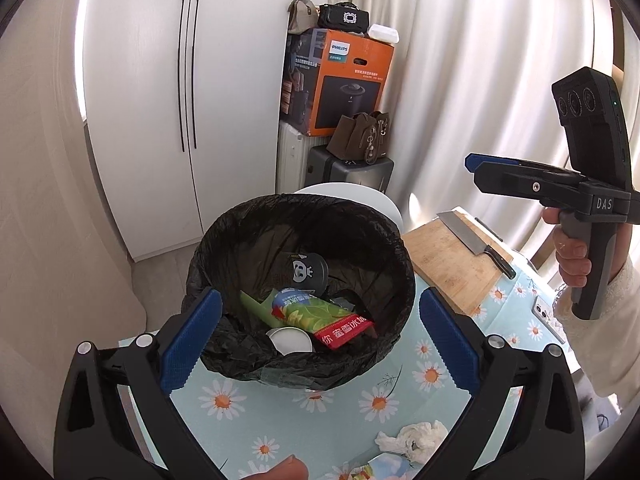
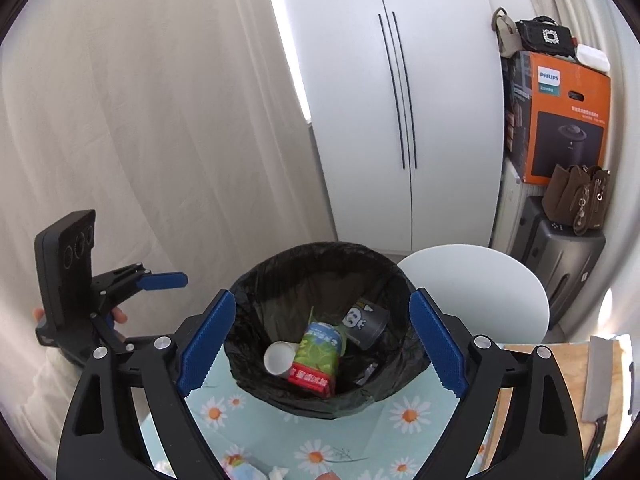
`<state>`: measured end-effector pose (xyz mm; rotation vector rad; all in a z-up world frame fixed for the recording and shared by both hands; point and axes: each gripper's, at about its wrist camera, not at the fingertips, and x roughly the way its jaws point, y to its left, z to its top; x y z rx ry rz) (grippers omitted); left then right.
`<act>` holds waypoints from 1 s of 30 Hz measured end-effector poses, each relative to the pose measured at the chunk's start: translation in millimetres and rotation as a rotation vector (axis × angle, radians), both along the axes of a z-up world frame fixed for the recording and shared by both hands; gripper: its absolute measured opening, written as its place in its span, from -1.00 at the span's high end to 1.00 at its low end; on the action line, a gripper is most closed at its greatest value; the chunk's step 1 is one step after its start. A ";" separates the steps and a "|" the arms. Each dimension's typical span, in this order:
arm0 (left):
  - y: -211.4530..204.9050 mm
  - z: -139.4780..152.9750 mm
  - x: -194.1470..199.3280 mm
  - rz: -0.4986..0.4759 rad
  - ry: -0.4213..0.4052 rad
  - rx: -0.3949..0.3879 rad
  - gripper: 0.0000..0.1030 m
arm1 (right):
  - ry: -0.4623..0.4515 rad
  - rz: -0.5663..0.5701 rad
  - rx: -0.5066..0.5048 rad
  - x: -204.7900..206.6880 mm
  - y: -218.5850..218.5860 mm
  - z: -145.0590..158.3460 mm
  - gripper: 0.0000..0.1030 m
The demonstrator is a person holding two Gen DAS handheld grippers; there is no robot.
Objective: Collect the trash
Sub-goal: 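Carry the red wrapper over the bin and open the right tool, then move both tools back to the white tissues on the table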
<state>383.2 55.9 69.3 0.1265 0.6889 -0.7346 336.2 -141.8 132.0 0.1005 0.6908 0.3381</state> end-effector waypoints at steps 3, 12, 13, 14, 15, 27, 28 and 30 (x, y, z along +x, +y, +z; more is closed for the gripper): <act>3.5 1.4 -11.1 0.019 0.000 0.016 -0.88 | 0.000 -0.004 -0.045 -10.1 2.5 0.0 -0.65; 11.1 4.5 -43.5 0.087 0.001 0.068 -0.88 | 0.031 0.014 -0.074 -30.7 0.5 -0.4 -0.72; 11.5 3.2 -47.7 0.096 0.002 0.076 -0.88 | 0.034 0.017 -0.076 -34.3 0.3 -1.0 -0.72; 12.2 1.9 -51.3 0.104 0.004 0.082 -0.88 | 0.036 0.020 -0.079 -36.9 0.2 -1.5 -0.73; 13.7 0.4 -55.2 0.111 0.006 0.084 -0.88 | 0.039 0.023 -0.082 -39.0 0.4 -2.4 -0.73; 38.8 -22.7 -104.5 0.219 0.062 0.109 -0.88 | 0.093 0.116 -0.122 -73.6 15.1 -22.0 -0.76; 41.2 -25.7 -108.2 0.228 0.069 0.112 -0.88 | 0.103 0.126 -0.127 -75.0 16.7 -24.3 -0.76; 45.1 -31.8 -115.9 0.245 0.083 0.118 -0.88 | 0.118 0.141 -0.138 -79.9 20.1 -30.5 -0.76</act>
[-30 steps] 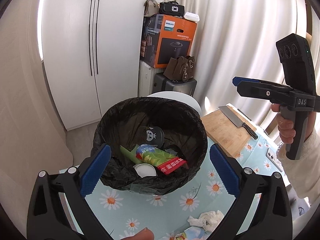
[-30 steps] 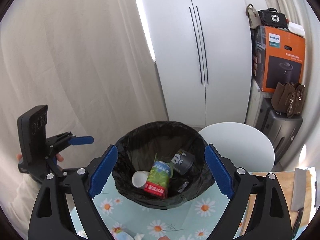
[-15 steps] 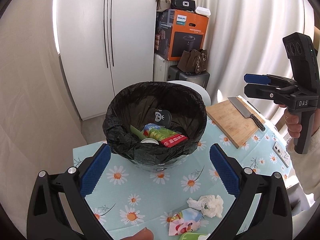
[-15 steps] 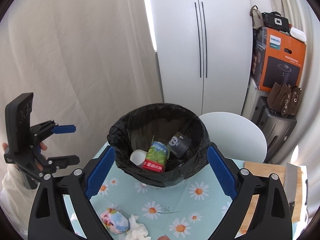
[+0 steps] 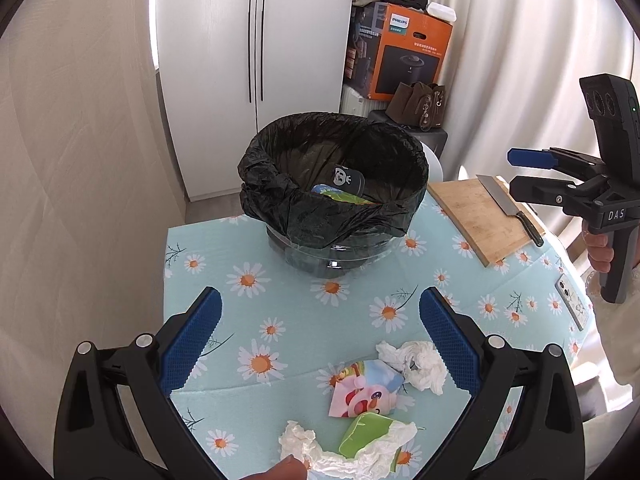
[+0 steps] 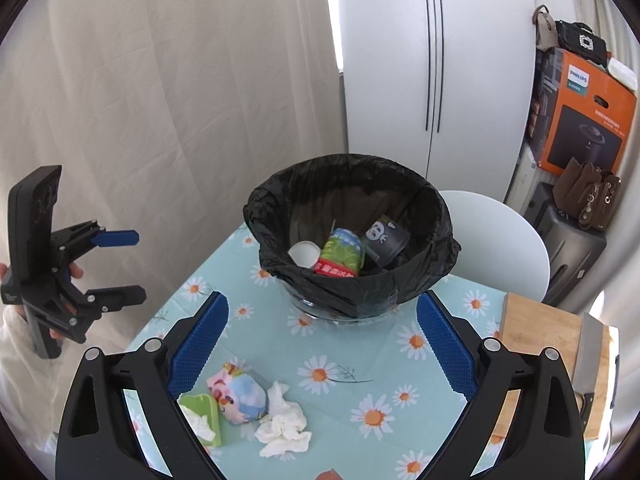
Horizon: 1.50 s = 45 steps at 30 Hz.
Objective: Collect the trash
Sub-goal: 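Move both tools back to the white tissues on the table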
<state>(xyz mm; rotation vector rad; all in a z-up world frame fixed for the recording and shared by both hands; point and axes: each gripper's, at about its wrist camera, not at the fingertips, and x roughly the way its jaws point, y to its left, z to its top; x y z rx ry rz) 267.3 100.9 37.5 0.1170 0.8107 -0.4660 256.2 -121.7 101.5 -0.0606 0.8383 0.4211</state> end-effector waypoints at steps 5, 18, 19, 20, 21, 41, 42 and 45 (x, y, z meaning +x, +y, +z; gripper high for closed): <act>10.6 -14.7 -17.7 0.042 0.037 0.004 -0.88 | 0.041 0.048 -0.017 -10.2 8.4 -14.0 -0.76; 25.2 -56.6 -45.2 0.118 0.149 0.018 -0.88 | 0.125 0.105 -0.061 -24.4 19.8 -55.1 -0.77; 25.6 -59.8 -46.5 0.120 0.157 0.020 -0.88 | 0.136 0.109 -0.061 -25.1 20.6 -59.0 -0.77; 26.1 -62.8 -47.6 0.120 0.165 0.023 -0.88 | 0.146 0.112 -0.062 -26.2 21.4 -63.0 -0.77; 26.2 -66.1 -48.6 0.120 0.174 0.026 -0.88 | 0.155 0.114 -0.065 -27.0 22.4 -66.9 -0.76; 39.3 -149.1 -42.3 0.138 0.364 0.081 -0.88 | 0.353 0.141 -0.160 -39.0 39.2 -155.9 -0.77; 40.3 -151.8 -41.3 0.141 0.370 0.083 -0.88 | 0.360 0.143 -0.167 -39.1 41.1 -160.5 -0.77; 42.3 -160.4 -38.5 0.138 0.394 0.084 -0.88 | 0.386 0.153 -0.191 -38.3 46.9 -174.9 -0.76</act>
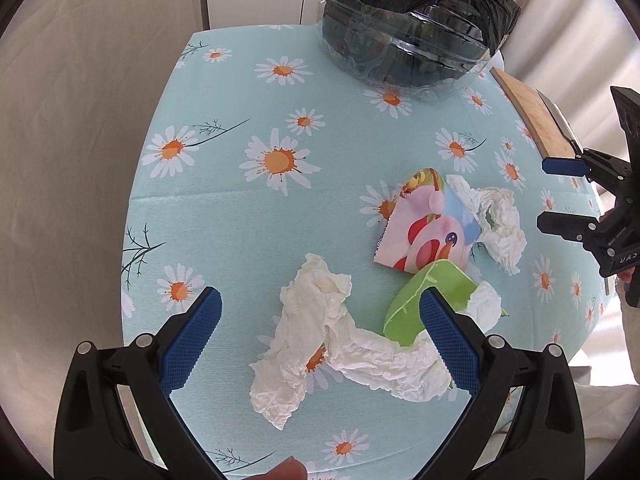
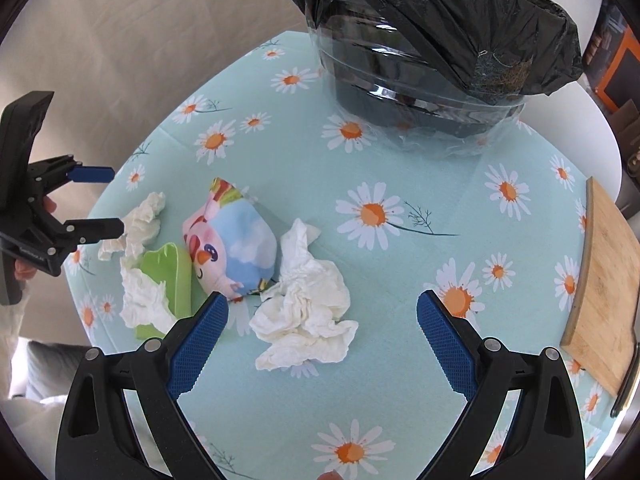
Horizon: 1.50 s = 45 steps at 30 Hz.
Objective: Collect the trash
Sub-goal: 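Move both tools back to the white tissues on the table, then grasp the white tissues with the right tool while the left tool grasps tissue too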
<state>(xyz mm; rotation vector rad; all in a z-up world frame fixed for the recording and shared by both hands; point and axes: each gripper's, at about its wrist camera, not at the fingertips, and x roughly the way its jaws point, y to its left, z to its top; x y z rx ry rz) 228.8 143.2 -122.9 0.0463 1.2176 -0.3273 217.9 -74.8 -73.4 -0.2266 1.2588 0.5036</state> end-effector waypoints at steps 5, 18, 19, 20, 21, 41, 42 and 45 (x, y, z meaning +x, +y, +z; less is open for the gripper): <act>0.3 -15.5 7.5 0.004 0.039 0.014 -0.88 | 0.045 -0.002 -0.028 4.3 6.9 -22.8 -0.77; 1.4 -51.4 24.6 0.027 0.121 0.076 -0.88 | 0.090 -0.056 -0.141 10.4 13.3 -74.3 -0.86; 0.2 -52.0 24.4 0.022 0.112 0.084 -0.88 | 0.076 -0.056 -0.135 9.1 13.5 -74.6 -0.86; -0.9 -52.9 23.9 0.019 0.107 0.094 -0.88 | 0.075 -0.064 -0.130 8.7 12.6 -75.4 -0.87; -3.2 -53.8 23.9 0.012 0.100 0.110 -0.88 | 0.070 -0.069 -0.126 8.4 11.9 -75.8 -0.87; -4.3 -57.0 6.6 0.103 -0.041 0.139 -0.92 | 0.017 -0.203 -0.101 -24.9 -4.5 -74.3 -0.87; -5.8 -56.9 8.4 0.116 -0.032 0.143 -0.92 | 0.019 -0.202 -0.102 -24.9 -4.5 -74.3 -0.88; -4.0 -56.5 4.6 0.179 -0.015 0.146 -0.91 | 0.017 -0.208 -0.100 -16.3 1.3 -77.0 -0.87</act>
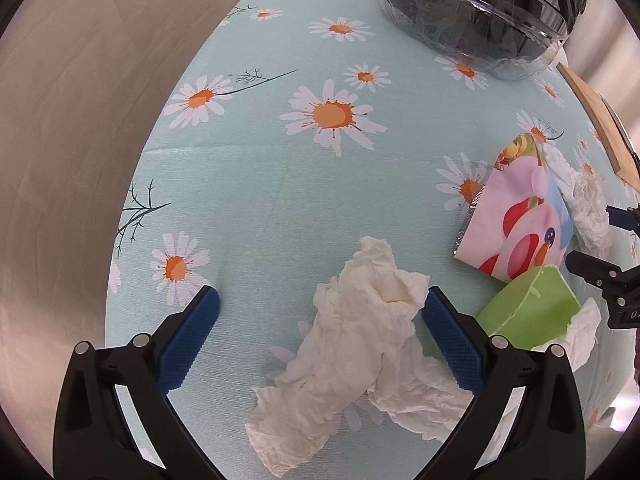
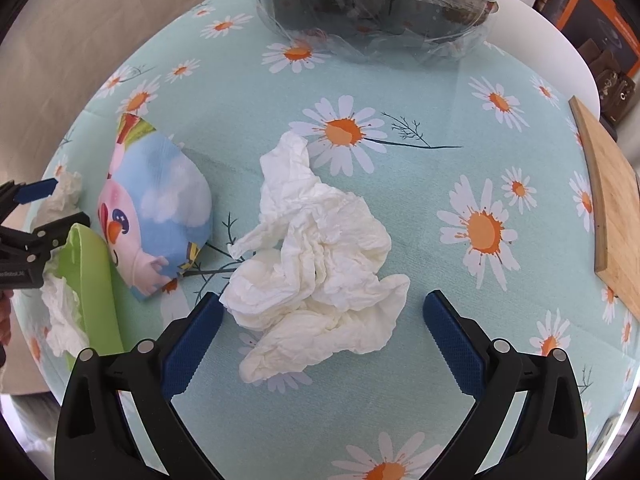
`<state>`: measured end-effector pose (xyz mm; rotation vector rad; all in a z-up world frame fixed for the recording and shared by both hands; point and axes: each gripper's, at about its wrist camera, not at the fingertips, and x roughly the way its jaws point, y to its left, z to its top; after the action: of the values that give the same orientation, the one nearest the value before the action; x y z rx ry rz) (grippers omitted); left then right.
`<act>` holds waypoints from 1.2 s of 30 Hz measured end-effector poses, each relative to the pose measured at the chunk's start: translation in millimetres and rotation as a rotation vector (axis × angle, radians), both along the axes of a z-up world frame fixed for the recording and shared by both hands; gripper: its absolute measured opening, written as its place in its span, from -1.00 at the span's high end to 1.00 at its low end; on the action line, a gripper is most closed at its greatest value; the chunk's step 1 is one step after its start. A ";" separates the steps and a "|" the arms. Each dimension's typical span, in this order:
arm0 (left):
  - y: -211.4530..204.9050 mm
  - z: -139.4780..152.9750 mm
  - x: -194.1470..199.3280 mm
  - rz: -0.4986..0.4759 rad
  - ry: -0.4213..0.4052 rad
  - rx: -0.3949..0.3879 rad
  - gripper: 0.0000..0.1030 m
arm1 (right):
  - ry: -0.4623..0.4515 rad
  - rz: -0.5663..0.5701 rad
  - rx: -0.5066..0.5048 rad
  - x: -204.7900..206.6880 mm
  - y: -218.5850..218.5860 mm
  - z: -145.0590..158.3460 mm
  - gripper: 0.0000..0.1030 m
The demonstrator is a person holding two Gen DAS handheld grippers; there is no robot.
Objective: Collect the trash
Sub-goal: 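Grasp the white tissues with the right tool while the left tool grasps tissue too, then carry the tissues over the bin and open both tools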
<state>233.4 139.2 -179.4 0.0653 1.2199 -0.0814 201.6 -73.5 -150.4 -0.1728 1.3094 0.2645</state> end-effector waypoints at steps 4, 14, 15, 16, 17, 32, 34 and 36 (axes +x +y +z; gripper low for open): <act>0.6 7.8 -10.1 0.027 -0.001 -0.005 -0.36 | -0.014 0.010 -0.001 1.5 -1.4 4.7 -0.33; 22.0 22.9 -34.5 0.089 0.023 -0.086 0.55 | -0.062 0.039 0.086 -14.2 -38.7 42.6 0.27; 22.9 26.7 -35.6 0.100 0.015 -0.082 0.55 | -0.076 0.029 0.097 -16.9 -44.4 49.0 0.27; 25.2 30.8 -35.5 0.110 0.007 -0.081 0.55 | -0.088 0.020 0.107 -18.9 -49.3 54.9 0.27; 28.1 34.7 -37.1 0.122 0.000 -0.079 0.55 | -0.100 0.013 0.117 -20.7 -54.3 60.7 0.27; 38.1 115.4 -45.9 0.198 -0.128 0.023 0.55 | -0.270 -0.061 0.256 -51.5 -121.1 140.4 0.25; 35.6 125.3 -46.9 0.203 -0.140 0.036 0.55 | -0.305 -0.057 0.260 -54.9 -128.2 152.9 0.25; 31.6 137.1 -48.3 0.202 -0.160 0.043 0.55 | -0.335 -0.049 0.262 -57.2 -134.2 164.5 0.25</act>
<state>185.2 170.8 -42.3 -0.0137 1.0623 0.1244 144.5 -207.7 14.1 0.0372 0.9355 0.3472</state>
